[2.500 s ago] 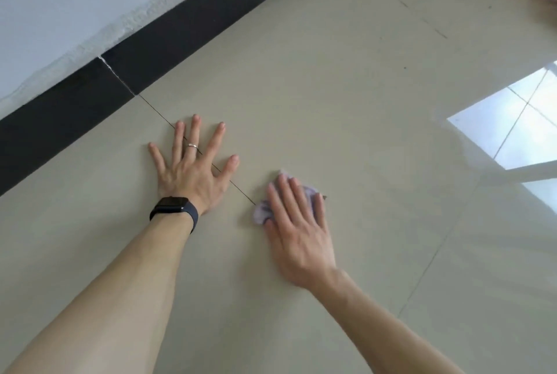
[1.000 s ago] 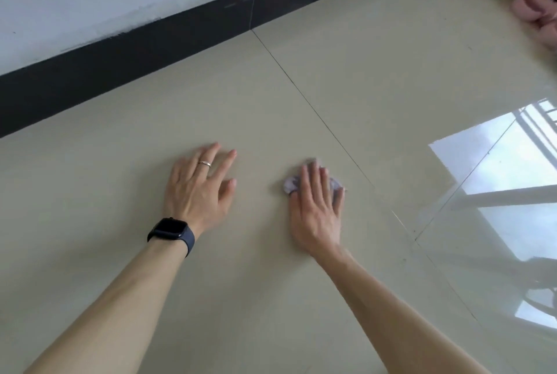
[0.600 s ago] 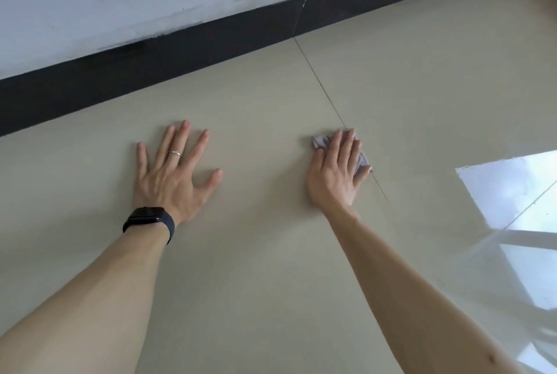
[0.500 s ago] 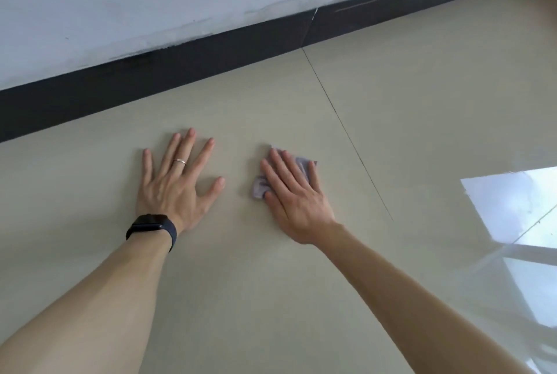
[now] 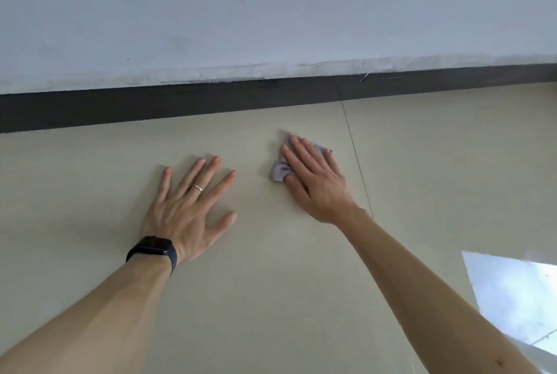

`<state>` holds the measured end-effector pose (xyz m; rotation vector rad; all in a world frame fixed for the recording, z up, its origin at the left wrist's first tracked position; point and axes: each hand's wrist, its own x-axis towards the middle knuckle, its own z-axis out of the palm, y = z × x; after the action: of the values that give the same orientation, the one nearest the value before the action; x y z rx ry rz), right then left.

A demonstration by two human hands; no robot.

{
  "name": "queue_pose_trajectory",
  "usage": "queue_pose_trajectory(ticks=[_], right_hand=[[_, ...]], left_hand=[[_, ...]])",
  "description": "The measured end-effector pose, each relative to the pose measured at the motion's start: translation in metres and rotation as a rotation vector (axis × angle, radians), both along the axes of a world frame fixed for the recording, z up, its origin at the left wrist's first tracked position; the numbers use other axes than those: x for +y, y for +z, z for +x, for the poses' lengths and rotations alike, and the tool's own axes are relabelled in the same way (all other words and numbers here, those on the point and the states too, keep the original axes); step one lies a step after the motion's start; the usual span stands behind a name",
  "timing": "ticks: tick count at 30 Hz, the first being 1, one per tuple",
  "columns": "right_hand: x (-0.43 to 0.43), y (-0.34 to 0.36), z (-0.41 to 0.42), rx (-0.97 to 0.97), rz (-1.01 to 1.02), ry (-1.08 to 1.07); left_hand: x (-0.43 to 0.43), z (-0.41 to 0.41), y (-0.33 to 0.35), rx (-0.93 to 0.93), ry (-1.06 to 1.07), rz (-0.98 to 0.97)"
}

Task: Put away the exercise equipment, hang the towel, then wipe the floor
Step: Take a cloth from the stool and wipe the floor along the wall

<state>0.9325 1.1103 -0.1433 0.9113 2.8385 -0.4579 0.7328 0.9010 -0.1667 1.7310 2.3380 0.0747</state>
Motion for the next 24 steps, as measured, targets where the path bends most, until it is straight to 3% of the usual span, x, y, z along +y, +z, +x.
queue_pose_trajectory(ticks=[1, 5, 7, 10, 14, 16, 18, 22, 24], right_hand=[[0.023, 0.0, 0.006, -0.011, 0.012, -0.109], [0.103, 0.001, -0.009, -0.043, -0.042, -0.933], [0.103, -0.003, -0.049, -0.008, 0.003, -1.101], [0.053, -0.014, -0.098, 0.092, 0.061, -0.932], [-0.057, -0.01, -0.083, 0.069, -0.023, -0.061], [-0.053, -0.007, -0.052, 0.094, -0.034, 0.097], [-0.026, -0.01, -0.014, 0.076, 0.005, -0.051], [0.026, -0.009, 0.063, -0.031, 0.006, -0.764], [0.017, -0.011, 0.053, -0.008, -0.008, -0.979]], left_hand=[[0.0, 0.0, 0.0, 0.004, -0.001, 0.006], [0.001, -0.002, 0.0, 0.029, 0.004, 0.019], [0.001, -0.001, -0.001, 0.043, 0.011, 0.032], [0.002, -0.001, 0.001, 0.037, 0.015, 0.024], [0.002, 0.0, 0.002, 0.046, 0.032, -0.031], [0.003, 0.001, 0.001, 0.055, 0.032, -0.051], [0.004, -0.001, 0.002, 0.046, 0.025, -0.083], [0.0, 0.004, 0.004, 0.023, 0.028, -0.086], [0.004, 0.002, 0.005, 0.015, 0.037, -0.091]])
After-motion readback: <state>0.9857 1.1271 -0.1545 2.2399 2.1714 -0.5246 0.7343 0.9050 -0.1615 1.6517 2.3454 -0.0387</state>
